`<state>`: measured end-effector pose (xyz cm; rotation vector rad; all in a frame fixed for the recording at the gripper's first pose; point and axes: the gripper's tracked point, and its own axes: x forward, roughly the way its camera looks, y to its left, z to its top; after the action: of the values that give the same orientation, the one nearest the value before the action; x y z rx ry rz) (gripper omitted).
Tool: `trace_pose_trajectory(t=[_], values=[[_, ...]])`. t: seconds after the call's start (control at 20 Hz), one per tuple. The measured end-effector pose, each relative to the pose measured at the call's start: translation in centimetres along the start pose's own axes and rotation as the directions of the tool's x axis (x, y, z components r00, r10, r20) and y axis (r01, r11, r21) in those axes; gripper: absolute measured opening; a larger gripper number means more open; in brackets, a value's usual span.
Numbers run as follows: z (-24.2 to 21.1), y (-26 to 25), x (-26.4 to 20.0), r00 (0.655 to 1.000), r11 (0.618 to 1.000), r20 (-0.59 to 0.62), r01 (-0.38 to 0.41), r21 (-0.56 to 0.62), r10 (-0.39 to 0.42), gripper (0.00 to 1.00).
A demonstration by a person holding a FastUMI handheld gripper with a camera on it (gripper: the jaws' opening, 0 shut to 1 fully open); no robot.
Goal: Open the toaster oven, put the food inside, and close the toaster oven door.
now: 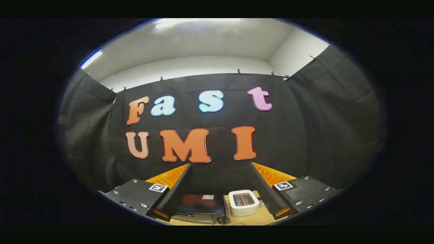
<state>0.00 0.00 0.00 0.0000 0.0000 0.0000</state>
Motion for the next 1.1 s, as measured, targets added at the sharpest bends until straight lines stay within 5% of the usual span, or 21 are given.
trace_pose_trajectory(t=[0.8,1.1], values=[[1.5,-0.7,-0.4,1.0,0.999,-0.02,0.016,-0.037,-0.017,0.97],[-1.8,1.6,0.1,0.994,0.999,-0.106,-0.034,-0.036,0.03,0.98]])
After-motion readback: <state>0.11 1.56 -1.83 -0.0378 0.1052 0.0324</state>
